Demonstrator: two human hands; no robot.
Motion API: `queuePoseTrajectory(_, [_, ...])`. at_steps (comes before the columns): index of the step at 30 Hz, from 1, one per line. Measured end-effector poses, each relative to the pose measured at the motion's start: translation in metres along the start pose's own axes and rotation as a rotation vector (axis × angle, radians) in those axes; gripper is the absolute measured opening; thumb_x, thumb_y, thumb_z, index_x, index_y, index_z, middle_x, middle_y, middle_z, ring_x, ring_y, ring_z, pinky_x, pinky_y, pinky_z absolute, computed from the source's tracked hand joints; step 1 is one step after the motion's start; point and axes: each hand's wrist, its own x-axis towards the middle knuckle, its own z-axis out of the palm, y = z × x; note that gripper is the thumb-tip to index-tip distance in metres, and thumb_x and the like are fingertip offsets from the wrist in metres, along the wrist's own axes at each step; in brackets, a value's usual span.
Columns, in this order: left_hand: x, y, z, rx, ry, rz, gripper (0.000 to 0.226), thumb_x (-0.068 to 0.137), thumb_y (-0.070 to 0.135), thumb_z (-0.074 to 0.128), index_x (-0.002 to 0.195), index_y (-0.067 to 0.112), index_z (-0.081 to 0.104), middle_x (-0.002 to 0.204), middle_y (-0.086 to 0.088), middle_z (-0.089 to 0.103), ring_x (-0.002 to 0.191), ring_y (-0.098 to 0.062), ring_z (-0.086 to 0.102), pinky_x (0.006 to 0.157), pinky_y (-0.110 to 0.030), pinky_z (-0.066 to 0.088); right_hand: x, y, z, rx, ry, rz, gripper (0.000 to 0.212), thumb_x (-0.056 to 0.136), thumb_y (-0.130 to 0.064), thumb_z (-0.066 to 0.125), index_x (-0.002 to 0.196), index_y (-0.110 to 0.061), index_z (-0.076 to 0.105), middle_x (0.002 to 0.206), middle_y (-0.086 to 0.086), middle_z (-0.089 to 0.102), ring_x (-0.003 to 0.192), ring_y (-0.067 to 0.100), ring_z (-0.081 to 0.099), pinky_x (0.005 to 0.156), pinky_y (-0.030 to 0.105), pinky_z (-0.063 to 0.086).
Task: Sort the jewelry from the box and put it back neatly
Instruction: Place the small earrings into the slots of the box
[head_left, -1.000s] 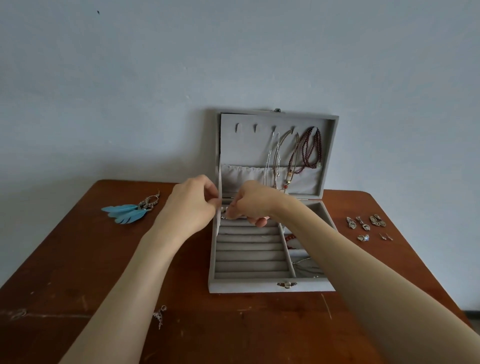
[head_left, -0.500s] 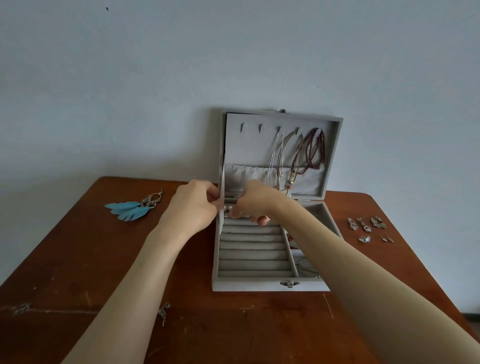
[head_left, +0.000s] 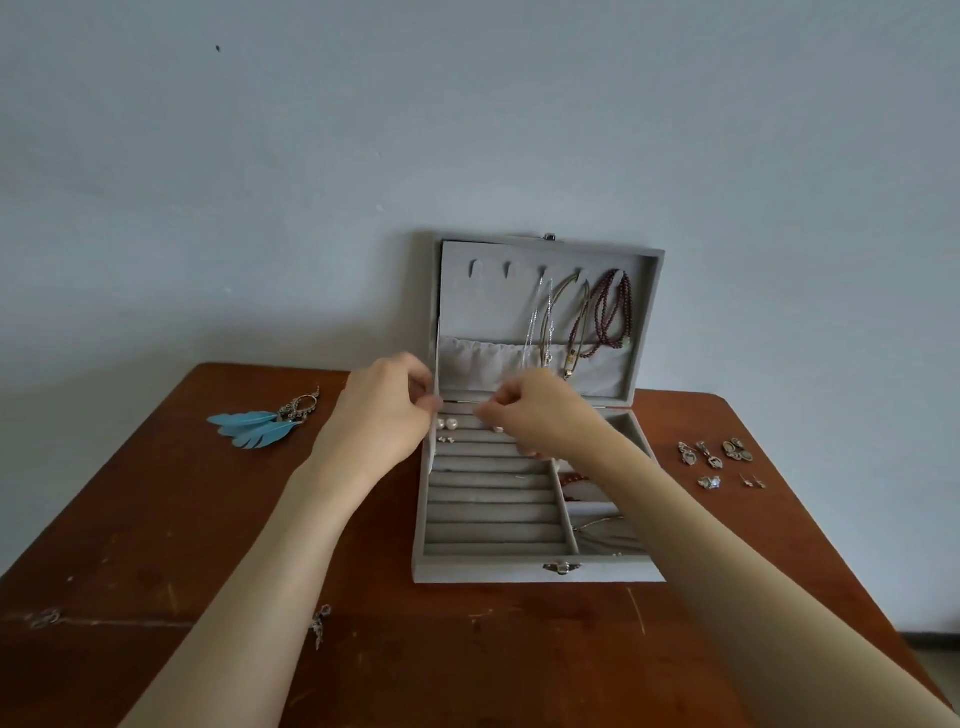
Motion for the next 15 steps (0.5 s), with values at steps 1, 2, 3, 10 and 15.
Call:
queuePoseTrajectory(1, [-0.002, 0.005, 0.001, 0.002, 0.056, 0.034, 0.025, 0.089, 0.019, 0.059, 0.114, 0.014, 0.057, 0.100, 0.003, 0.062, 0.082, -0.007, 0.053, 0.063, -0.012, 0.037, -0.007, 0.006, -0.008, 0.034, 0.028, -0.017, 0.025, 0.090, -0.028, 0.057, 0.082, -0.005, 0.063, 0.056, -0.001, 0.049, 0.044, 0.008, 0.045, 0.044, 0.016, 0.037])
queuePoseTrajectory(2, [-0.006, 0.012, 0.003, 0.000, 0.110, 0.074, 0.026, 0.090, 0.019, 0.058, 0.115, 0.014, 0.056, 0.101, 0.003, 0.061, 0.081, -0.005, 0.053, 0.060, -0.009, 0.035, -0.016, 0.013, -0.016, 0.067, 0.054, -0.027, 0.026, 0.091, -0.028, 0.056, 0.084, -0.004, 0.063, 0.056, -0.001, 0.049, 0.042, 0.006, 0.044, 0.043, 0.014, 0.036])
queuePoseTrajectory(3, [-0.011, 0.020, 0.006, -0.003, 0.149, 0.123, 0.025, 0.090, 0.019, 0.058, 0.114, 0.014, 0.056, 0.101, 0.004, 0.060, 0.081, -0.004, 0.053, 0.060, -0.007, 0.036, -0.024, 0.022, -0.025, 0.105, 0.082, -0.027, 0.026, 0.092, -0.028, 0.055, 0.086, -0.004, 0.063, 0.056, -0.002, 0.050, 0.040, 0.003, 0.044, 0.043, 0.013, 0.036])
queuePoseTrajectory(10, [-0.045, 0.079, 0.066, -0.018, -0.094, 0.340, 0.031, 0.091, 0.024, 0.056, 0.121, 0.020, 0.054, 0.106, 0.008, 0.057, 0.093, -0.002, 0.054, 0.083, -0.015, 0.043, -0.074, 0.117, -0.070, 0.125, 0.477, 0.082, 0.017, 0.091, -0.021, 0.054, 0.079, -0.015, 0.064, 0.064, -0.004, 0.059, 0.058, 0.009, 0.054, 0.054, 0.018, 0.037])
queuePoseTrajectory(15, [-0.048, 0.115, 0.104, 0.040, -0.240, 0.392, 0.030, 0.092, 0.029, 0.053, 0.121, 0.021, 0.057, 0.112, 0.006, 0.055, 0.108, -0.010, 0.049, 0.094, -0.027, 0.042, -0.089, 0.163, -0.075, 0.104, 0.442, 0.118, 0.013, 0.086, -0.015, 0.061, 0.082, -0.026, 0.067, 0.084, -0.007, 0.063, 0.079, 0.010, 0.054, 0.066, 0.016, 0.038])
